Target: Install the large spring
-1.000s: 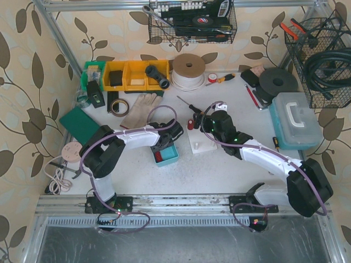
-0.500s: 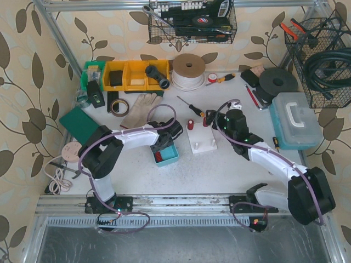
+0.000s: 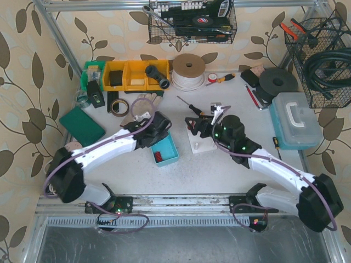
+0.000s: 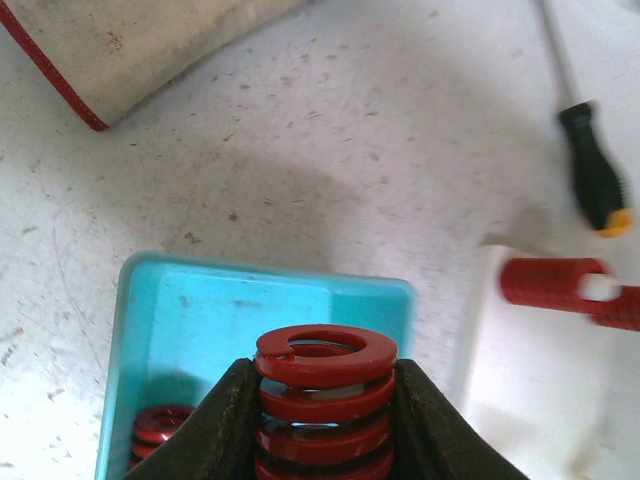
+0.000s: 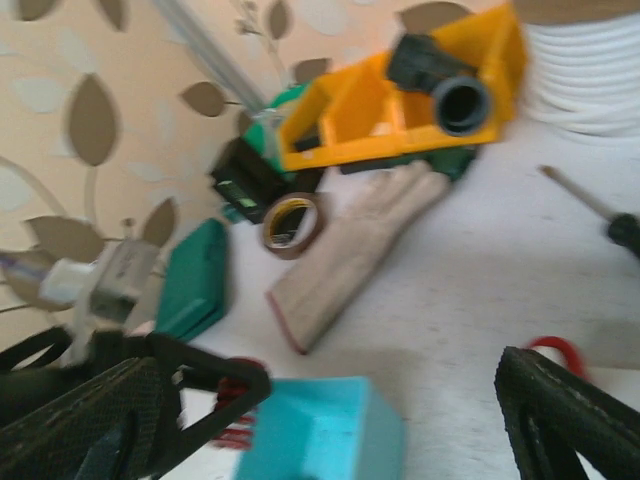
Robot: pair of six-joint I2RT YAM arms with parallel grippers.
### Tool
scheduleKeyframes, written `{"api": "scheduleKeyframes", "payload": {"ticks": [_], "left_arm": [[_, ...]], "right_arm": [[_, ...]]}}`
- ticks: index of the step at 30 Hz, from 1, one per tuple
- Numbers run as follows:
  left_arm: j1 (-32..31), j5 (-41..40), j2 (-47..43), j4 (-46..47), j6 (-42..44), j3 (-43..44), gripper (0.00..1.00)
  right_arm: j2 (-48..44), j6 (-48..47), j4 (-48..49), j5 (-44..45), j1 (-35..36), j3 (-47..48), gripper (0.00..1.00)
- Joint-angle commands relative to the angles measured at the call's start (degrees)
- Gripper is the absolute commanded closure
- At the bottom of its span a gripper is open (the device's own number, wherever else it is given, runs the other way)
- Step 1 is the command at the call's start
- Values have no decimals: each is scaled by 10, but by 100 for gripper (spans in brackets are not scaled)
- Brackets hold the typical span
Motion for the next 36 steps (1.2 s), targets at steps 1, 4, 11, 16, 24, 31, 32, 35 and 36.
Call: {"api": "scheduleKeyframes", "payload": {"ticks": [1,4,11,16,24,31,32,35,36], "left_arm": [[6,33,-89,89,-71,-49,100],[6,58,-130,156,-119,-86,100],[-4,87,-189,266,-226,-146,100],[-32,40,-226,256,-235,-141,100],[-53,24,-232,252,-238,-150,100],[-59,11,-235,250,-241,-158,100],[-59,10,-234,250,-241,-157,100],[-58,11,-230,253,-241,-155,100],[-59,12,-229,254,-241,-154,100]], "right_arm": [[-40,11,32,91,76,-38,11],[-49,-24,159,169,152,-97,14],[18,-111,248,208,243,-104,17],[35,-114,217,240,265,-86,21],[43,-58,87,264,266,-22,19],[54,-48,60,271,266,-2,21],[57,-46,57,273,265,-2,22],[64,-43,60,276,265,-3,23],[67,-43,60,277,266,-1,23]]}}
